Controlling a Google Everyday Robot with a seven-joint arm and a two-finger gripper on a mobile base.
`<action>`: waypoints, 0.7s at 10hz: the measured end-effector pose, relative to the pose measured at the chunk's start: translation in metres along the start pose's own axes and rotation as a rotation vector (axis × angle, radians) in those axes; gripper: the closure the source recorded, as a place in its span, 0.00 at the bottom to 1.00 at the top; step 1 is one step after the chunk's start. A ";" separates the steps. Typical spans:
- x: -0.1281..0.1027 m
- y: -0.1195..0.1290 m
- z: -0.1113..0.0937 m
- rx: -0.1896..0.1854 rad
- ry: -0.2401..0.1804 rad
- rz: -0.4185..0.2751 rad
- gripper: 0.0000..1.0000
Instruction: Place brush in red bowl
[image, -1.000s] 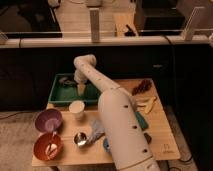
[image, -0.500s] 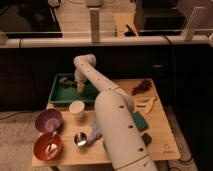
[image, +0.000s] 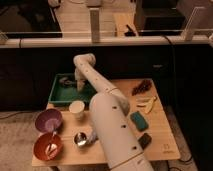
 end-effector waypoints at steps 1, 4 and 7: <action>0.000 -0.001 0.003 0.001 0.001 0.002 0.36; 0.001 -0.002 0.012 0.006 0.001 0.008 0.38; 0.002 -0.001 0.018 0.006 -0.003 0.008 0.65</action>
